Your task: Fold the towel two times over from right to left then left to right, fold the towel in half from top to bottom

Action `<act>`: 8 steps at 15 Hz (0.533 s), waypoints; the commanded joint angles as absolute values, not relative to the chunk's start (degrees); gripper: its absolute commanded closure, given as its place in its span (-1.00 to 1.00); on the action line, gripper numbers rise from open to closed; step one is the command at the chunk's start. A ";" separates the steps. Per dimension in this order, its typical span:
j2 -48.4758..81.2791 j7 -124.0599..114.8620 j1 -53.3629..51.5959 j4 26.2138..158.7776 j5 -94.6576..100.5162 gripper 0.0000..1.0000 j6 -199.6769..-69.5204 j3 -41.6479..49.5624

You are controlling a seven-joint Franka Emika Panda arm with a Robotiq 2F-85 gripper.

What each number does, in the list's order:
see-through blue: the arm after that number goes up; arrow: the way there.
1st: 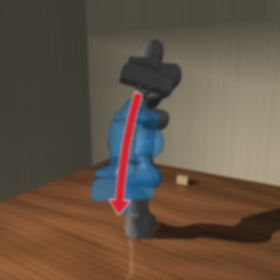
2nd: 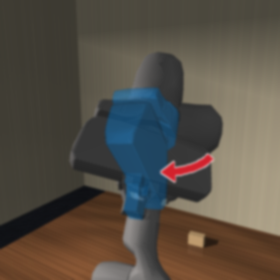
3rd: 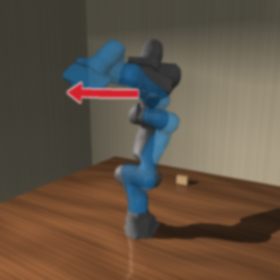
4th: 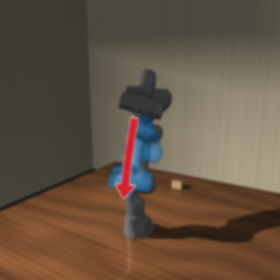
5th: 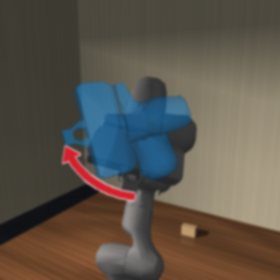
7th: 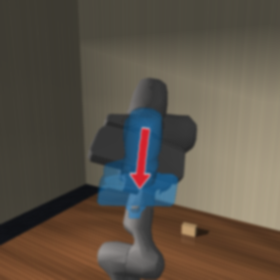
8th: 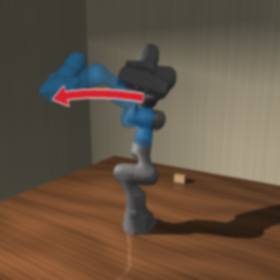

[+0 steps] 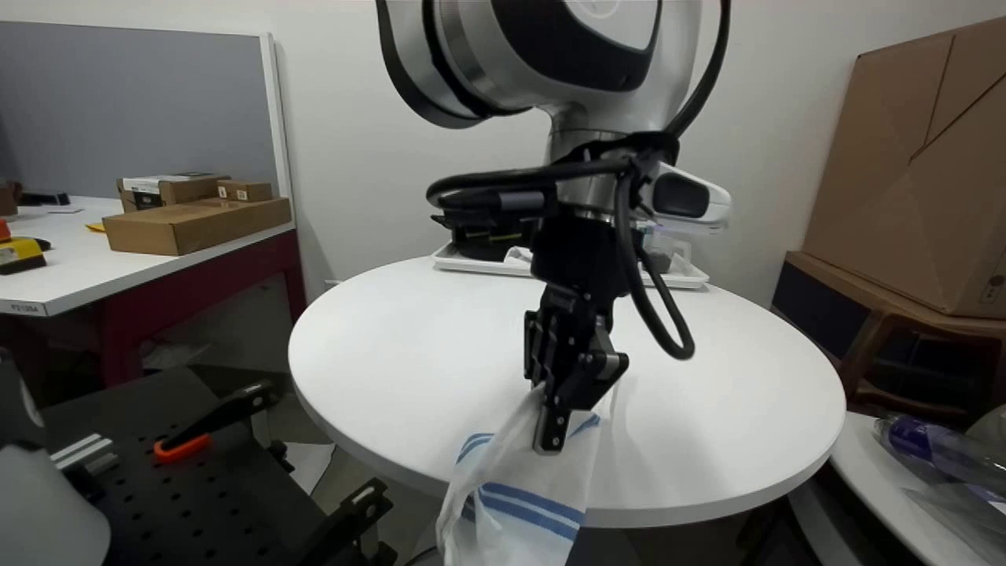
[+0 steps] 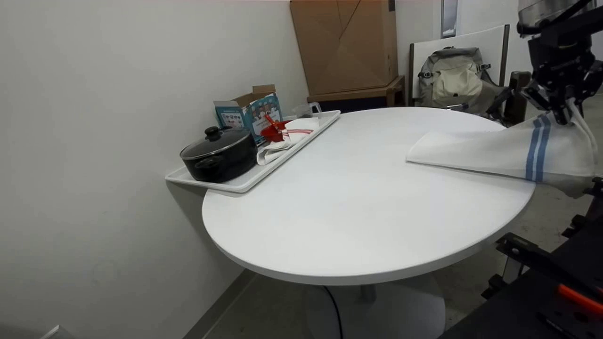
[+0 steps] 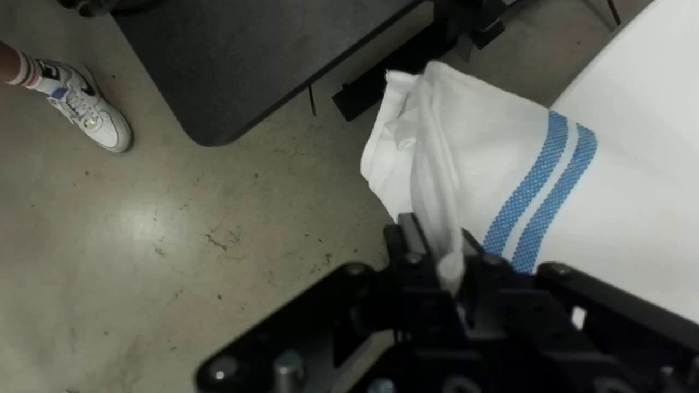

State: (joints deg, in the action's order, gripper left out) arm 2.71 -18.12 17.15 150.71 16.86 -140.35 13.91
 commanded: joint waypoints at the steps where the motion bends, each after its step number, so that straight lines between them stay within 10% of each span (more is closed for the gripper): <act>1: 8.23 -20.72 15.92 146.95 16.59 0.17 -137.38 15.40; 8: 12.10 -21.75 12.97 144.49 17.15 -0.87 -135.48 15.80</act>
State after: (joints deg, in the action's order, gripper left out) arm 10.58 -20.31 15.13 146.49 16.87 -137.70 14.88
